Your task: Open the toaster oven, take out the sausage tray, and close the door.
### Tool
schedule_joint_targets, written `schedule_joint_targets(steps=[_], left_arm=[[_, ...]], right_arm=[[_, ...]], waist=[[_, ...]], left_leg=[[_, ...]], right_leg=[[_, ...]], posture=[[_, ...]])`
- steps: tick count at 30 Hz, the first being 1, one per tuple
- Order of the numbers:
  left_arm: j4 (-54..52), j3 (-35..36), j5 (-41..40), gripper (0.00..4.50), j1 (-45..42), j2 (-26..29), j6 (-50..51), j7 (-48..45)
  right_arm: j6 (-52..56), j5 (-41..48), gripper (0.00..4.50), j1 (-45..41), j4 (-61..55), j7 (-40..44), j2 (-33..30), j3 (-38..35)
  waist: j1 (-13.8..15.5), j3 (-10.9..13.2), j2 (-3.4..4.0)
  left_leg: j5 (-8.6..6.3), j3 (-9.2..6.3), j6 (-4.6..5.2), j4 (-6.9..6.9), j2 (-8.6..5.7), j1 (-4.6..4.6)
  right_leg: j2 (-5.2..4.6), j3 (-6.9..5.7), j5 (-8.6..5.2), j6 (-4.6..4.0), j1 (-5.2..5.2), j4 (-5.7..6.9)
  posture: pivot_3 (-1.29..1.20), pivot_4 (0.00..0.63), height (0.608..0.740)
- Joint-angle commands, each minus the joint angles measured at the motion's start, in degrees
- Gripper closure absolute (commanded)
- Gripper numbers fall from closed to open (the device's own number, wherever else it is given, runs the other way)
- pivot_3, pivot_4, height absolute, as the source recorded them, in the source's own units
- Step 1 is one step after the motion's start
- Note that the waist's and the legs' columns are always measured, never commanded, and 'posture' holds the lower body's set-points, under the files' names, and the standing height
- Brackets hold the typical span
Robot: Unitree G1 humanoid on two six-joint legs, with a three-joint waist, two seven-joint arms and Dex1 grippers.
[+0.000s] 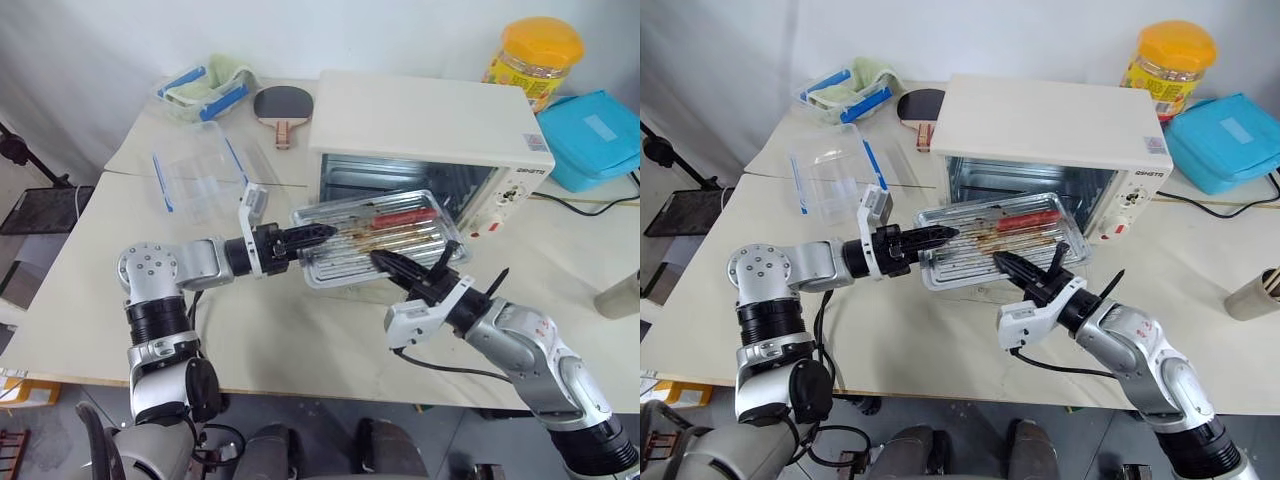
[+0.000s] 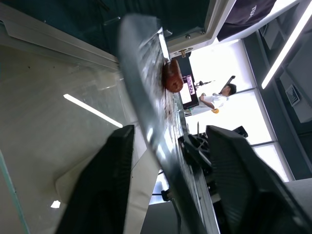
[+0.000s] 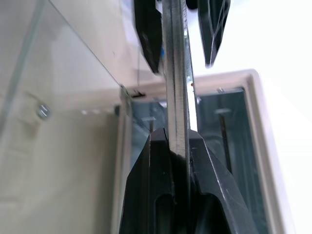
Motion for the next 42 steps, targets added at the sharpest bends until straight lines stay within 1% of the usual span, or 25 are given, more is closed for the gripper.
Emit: schedule_joint_targets(steps=[1,2,4,5,6,10,13,15,17,19,20,23,26,28,30,32,35,36,38,41,42], left_arm=[[1.19,0.81,-5.57,3.42,0.34,-0.37,0.15,2.27],[1.47,1.09,-6.51,3.76,0.45,-0.59,0.15,3.25],[2.49,1.76,-8.66,4.36,0.56,-1.01,0.15,5.95],[3.02,2.34,-9.62,4.48,0.54,-1.39,0.15,7.46],[4.06,3.05,-10.98,4.48,0.41,-1.73,0.15,9.18],[7.36,6.71,-16.05,4.50,-0.33,-2.90,0.13,15.46],[9.94,8.32,-23.10,4.50,0.34,-2.66,-1.49,21.75],[10.59,7.30,-29.27,4.50,1.75,-1.65,-3.29,26.22],[9.78,4.39,-37.20,4.50,4.30,0.13,-5.98,30.56],[8.28,0.36,-45.57,4.50,7.80,3.48,-8.45,32.97],[7.52,-0.81,-47.53,4.50,9.27,4.99,-8.85,32.74],[6.15,-1.82,-48.44,4.50,13.47,9.64,-8.25,28.62],[5.66,-1.57,-48.44,4.50,17.38,13.30,-7.77,23.93],[4.38,-0.52,-48.44,4.50,21.32,14.38,-8.25,21.54],[1.38,0.01,-48.44,4.50,28.14,16.32,-7.88,17.14],[-2.17,0.91,-48.44,4.50,33.50,16.35,-9.78,15.87],[-4.76,3.83,-48.44,4.50,38.00,16.30,-12.52,13.60],[-5.26,5.12,-48.44,4.50,39.18,16.31,-13.18,12.79],[-7.12,7.11,-48.44,4.50,41.89,16.11,-14.25,11.03],[-10.33,9.98,-48.44,4.50,45.89,14.12,-16.42,9.65],[-11.71,11.00,-48.44,4.50,47.40,13.06,-17.40,9.45]], right_arm=[[-0.38,1.54,4.44,-0.40,-1.36,0.06,0.36,-0.66],[-0.26,1.82,4.44,-0.26,-1.43,0.19,0.37,-0.87],[0.88,5.06,4.44,0.34,-1.74,1.65,0.82,-1.16],[1.13,6.55,4.44,0.66,-1.83,2.29,0.94,-1.31],[1.89,8.38,4.44,1.05,-2.00,3.18,1.28,-1.47],[1.52,10.48,3.21,1.36,-2.19,4.02,0.67,-2.77],[-0.55,11.02,2.14,1.79,-2.32,3.09,-0.84,-5.07],[-2.37,12.51,1.42,3.21,-2.52,3.02,-2.00,-6.93],[-4.68,15.57,0.75,5.97,-2.77,3.31,-3.40,-9.58],[-7.63,18.87,0.75,9.54,-1.98,3.50,-5.10,-13.33],[-8.67,20.29,0.75,11.17,-1.30,3.75,-5.98,-15.14],[-11.42,25.97,0.75,15.26,2.60,5.33,-8.58,-20.21],[-13.72,31.70,1.33,18.38,7.78,7.60,-10.57,-23.80],[-13.64,37.68,2.02,19.73,10.94,10.48,-11.24,-24.83],[-13.04,43.78,2.71,20.81,14.44,14.56,-11.86,-25.16],[-10.08,50.03,3.38,22.53,15.71,19.99,-12.65,-24.50],[-3.47,57.09,4.41,22.72,16.71,24.41,-12.65,-24.64],[-2.47,57.89,4.48,22.46,17.83,26.08,-12.88,-24.52],[-0.90,58.92,4.48,21.66,21.40,29.41,-12.97,-24.15],[-0.87,58.02,4.48,18.84,27.40,33.63,-12.84,-22.45],[1.15,58.30,4.48,17.44,29.29,34.28,-12.54,-21.94]], waist=[[0.03,0.00,0.00],[0.02,0.00,0.00],[0.01,0.00,0.00],[0.03,0.00,0.00],[0.07,0.00,0.00],[0.02,0.00,-0.01],[0.01,0.01,-0.01],[0.07,0.00,-0.02],[0.09,0.00,-0.02],[0.05,0.00,-0.02],[0.02,0.00,-0.02],[0.01,0.00,-0.02],[-0.04,0.00,-0.02],[-0.04,0.00,-0.02],[-0.22,0.00,-0.02],[-0.43,-0.01,-0.01],[-0.20,0.00,-0.02],[-0.14,0.00,-0.02],[-0.13,0.00,-0.01],[-0.14,0.00,0.01],[-0.11,0.00,0.01]], left_leg=[[0.00,0.00,0.00,0.00,0.00,0.00],[0.00,-0.01,0.00,0.00,0.00,0.00],[0.00,-0.01,0.00,0.00,0.00,0.01],[0.00,-0.01,0.00,0.00,0.00,0.00],[0.00,-0.01,0.00,0.00,0.00,0.01],[0.00,-0.03,0.00,0.00,0.00,0.01],[0.00,-0.02,0.00,0.00,0.00,0.04],[0.00,-0.02,0.00,0.00,0.00,0.04],[0.00,-0.06,0.00,-0.01,-0.01,0.04],[0.00,-0.10,0.00,-0.04,-0.03,0.06],[0.00,-0.10,0.00,-0.07,-0.04,0.06],[0.00,-0.07,0.01,-0.02,-0.08,0.07],[0.05,-0.02,0.03,-0.01,-0.07,0.22],[0.04,0.04,0.03,-0.16,-0.07,0.69],[0.03,0.05,0.02,-0.33,-0.06,1.08],[0.01,0.05,-0.02,-0.39,-0.03,1.10],[0.01,0.02,-0.06,-0.45,0.08,1.11],[0.03,0.02,-0.08,-0.42,0.08,1.13],[0.03,0.01,-0.10,-0.40,0.08,1.14],[-0.03,0.01,-0.13,-0.42,0.05,1.14],[-0.05,0.01,-0.11,-0.42,0.03,1.12]], right_leg=[[0.00,0.00,0.00,0.00,0.00,0.00],[0.00,0.00,0.00,0.00,0.00,0.00],[0.00,0.00,0.00,0.00,0.00,0.00],[0.00,0.00,0.00,0.00,0.00,0.01],[0.00,0.00,0.00,0.00,0.00,0.01],[-0.01,-0.01,0.00,0.00,0.01,0.02],[-0.02,0.01,0.00,0.00,0.01,0.05],[-0.04,0.03,0.00,0.00,0.01,0.06],[-0.05,0.05,0.00,0.00,0.01,0.07],[-0.05,0.10,0.00,0.00,0.01,0.08],[-0.05,0.13,0.00,0.00,0.01,0.06],[-0.05,0.18,0.00,0.00,0.04,0.08],[-0.02,0.22,0.00,0.00,0.18,0.07],[-0.01,0.28,-0.02,-0.04,0.59,-0.03],[-0.01,0.33,-0.03,-0.05,0.97,-0.22],[-0.01,0.60,-0.04,-0.07,0.95,-0.25],[0.03,0.83,-0.08,-0.15,0.93,-0.27],[0.02,0.86,-0.08,-0.15,0.94,-0.24],[-0.03,0.87,-0.09,-0.17,0.96,-0.25],[-0.12,0.90,-0.09,-0.18,0.96,-0.26],[-0.15,0.90,-0.10,-0.18,0.94,-0.27]], posture=[[0.00,0.150,0.740],[0.00,0.150,0.740],[0.00,0.150,0.740],[0.00,0.150,0.740],[0.00,0.150,0.740],[0.00,0.150,0.740],[0.00,0.150,0.740],[0.00,0.150,0.740],[0.00,0.150,0.740],[0.00,0.150,0.740],[0.00,0.150,0.740],[0.00,0.150,0.740],[0.00,0.150,0.740],[0.00,0.150,0.740],[0.00,0.150,0.740],[0.00,0.150,0.740],[0.00,0.150,0.740],[0.00,0.150,0.740],[0.00,0.150,0.740],[0.00,0.150,0.740],[0.00,0.150,0.740]])
